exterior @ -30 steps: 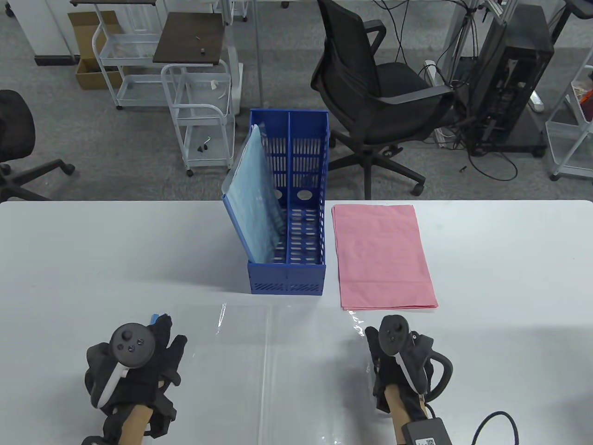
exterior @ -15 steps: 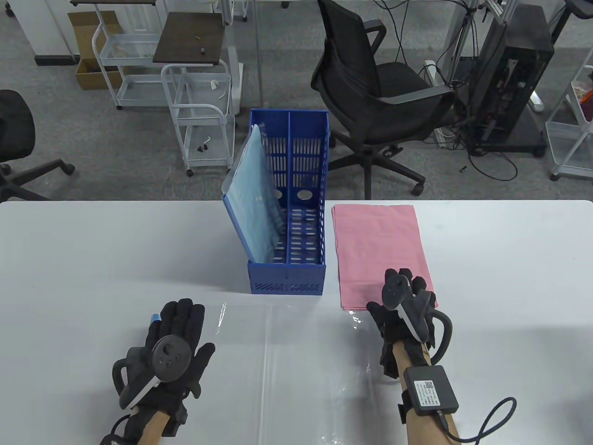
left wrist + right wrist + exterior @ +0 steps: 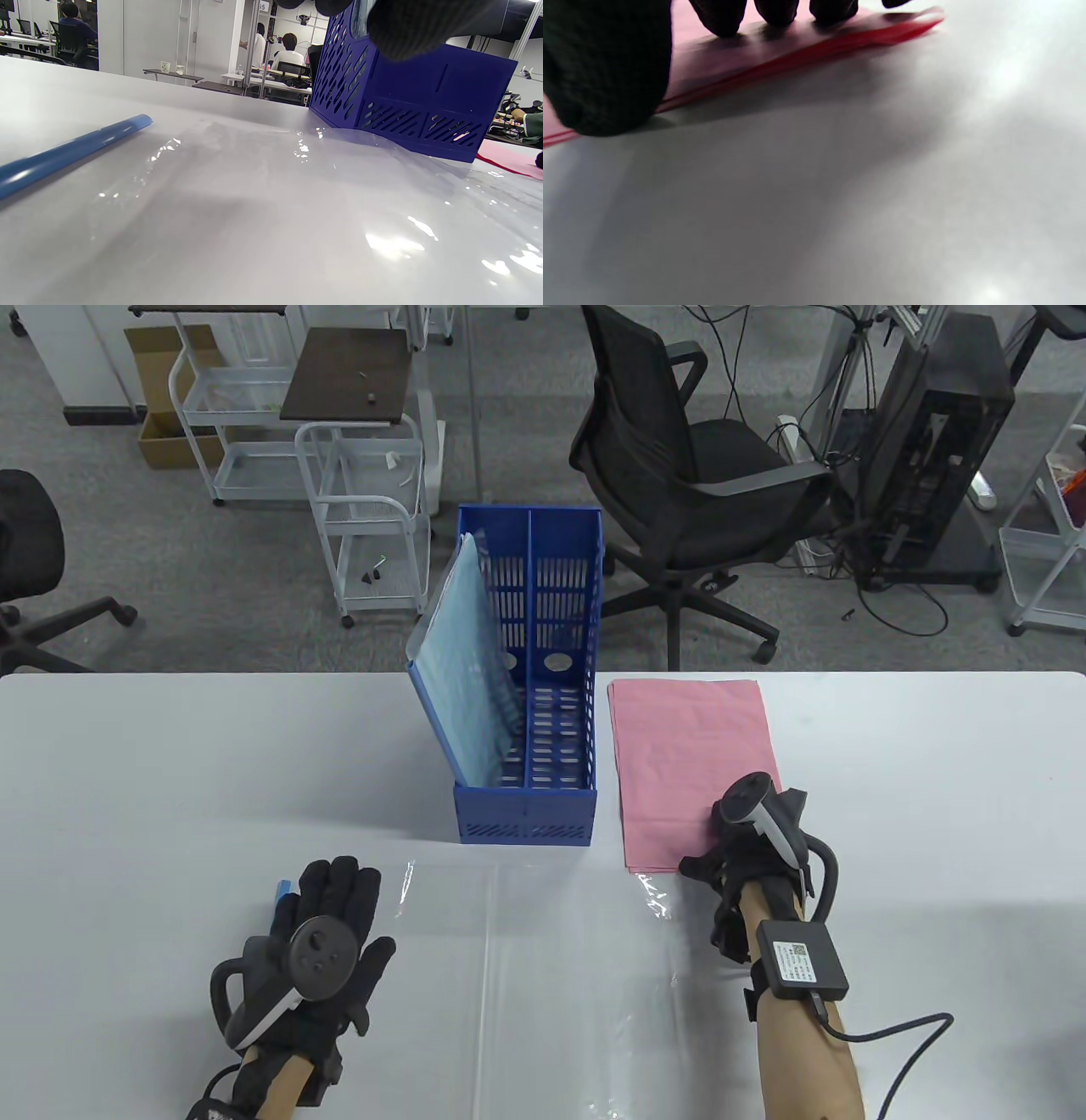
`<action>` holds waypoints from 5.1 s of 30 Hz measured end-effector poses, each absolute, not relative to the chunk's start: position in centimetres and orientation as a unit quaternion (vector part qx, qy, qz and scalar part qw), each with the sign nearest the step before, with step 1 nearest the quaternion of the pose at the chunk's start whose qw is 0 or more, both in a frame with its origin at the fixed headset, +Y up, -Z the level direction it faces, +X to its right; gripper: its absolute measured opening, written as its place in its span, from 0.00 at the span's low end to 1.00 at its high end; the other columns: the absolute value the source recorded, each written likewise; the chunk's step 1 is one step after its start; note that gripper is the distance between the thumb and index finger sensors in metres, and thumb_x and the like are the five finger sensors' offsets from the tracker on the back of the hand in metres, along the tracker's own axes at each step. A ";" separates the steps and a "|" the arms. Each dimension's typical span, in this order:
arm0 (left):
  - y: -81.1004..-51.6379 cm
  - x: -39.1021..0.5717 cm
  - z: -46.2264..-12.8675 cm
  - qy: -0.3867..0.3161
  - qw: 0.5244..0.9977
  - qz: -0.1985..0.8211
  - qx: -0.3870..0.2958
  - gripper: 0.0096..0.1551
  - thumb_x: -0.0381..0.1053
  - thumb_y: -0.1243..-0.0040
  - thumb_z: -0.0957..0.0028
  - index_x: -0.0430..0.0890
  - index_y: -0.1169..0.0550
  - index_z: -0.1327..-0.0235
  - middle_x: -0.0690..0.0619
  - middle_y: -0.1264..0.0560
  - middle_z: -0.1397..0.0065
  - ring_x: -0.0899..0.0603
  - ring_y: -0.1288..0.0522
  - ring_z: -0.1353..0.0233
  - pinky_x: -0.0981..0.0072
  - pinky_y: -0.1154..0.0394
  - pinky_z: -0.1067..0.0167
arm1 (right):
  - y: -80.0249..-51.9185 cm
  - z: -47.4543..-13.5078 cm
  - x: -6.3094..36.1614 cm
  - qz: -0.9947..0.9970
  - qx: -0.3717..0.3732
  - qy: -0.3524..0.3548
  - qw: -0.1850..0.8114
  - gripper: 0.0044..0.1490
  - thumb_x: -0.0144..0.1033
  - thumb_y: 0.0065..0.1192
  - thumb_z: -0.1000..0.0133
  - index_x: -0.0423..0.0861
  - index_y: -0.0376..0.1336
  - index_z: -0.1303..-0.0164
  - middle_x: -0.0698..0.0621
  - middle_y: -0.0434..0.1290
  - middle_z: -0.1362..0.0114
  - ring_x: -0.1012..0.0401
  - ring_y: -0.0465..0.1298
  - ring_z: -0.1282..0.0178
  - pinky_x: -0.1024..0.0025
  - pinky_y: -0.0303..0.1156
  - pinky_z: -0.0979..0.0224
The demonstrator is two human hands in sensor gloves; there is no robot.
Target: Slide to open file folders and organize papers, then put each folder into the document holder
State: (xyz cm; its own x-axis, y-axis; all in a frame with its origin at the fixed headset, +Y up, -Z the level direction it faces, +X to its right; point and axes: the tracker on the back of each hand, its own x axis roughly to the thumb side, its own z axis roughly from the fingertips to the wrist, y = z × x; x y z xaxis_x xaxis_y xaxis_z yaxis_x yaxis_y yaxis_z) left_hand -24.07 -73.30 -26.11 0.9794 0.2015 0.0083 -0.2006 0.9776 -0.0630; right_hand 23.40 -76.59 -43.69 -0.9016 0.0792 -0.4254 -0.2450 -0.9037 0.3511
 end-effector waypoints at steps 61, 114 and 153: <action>-74.4 -20.4 -25.2 -0.181 0.839 0.492 -0.148 0.49 0.68 0.41 0.51 0.60 0.44 0.18 0.56 0.44 0.11 0.42 0.43 0.11 0.43 0.41 0.19 | -65.0 -23.7 17.5 0.752 0.137 -0.168 0.622 0.29 0.36 0.64 0.52 0.58 0.68 0.38 0.53 0.81 0.37 0.56 0.87 0.43 0.55 0.82 0.34; -73.4 -22.2 -25.5 -0.161 0.790 0.577 -0.132 0.23 0.57 0.33 0.52 0.50 0.13 0.47 0.53 0.08 0.56 0.48 0.07 0.55 0.55 0.18 0.38 | -70.5 -26.8 17.0 0.803 0.129 0.098 0.574 0.28 0.47 0.73 0.55 0.46 0.75 0.47 0.51 0.88 0.52 0.58 0.90 0.62 0.60 0.85 0.50; -73.1 -23.3 -25.0 0.000 0.951 0.310 -0.008 0.31 0.59 0.34 0.51 0.51 0.19 0.35 0.50 0.13 0.41 0.41 0.12 0.41 0.46 0.25 0.30 | -77.3 -29.5 23.0 0.793 -0.110 0.279 0.530 0.26 0.42 0.71 0.53 0.43 0.75 0.49 0.50 0.88 0.56 0.61 0.90 0.67 0.63 0.85 0.53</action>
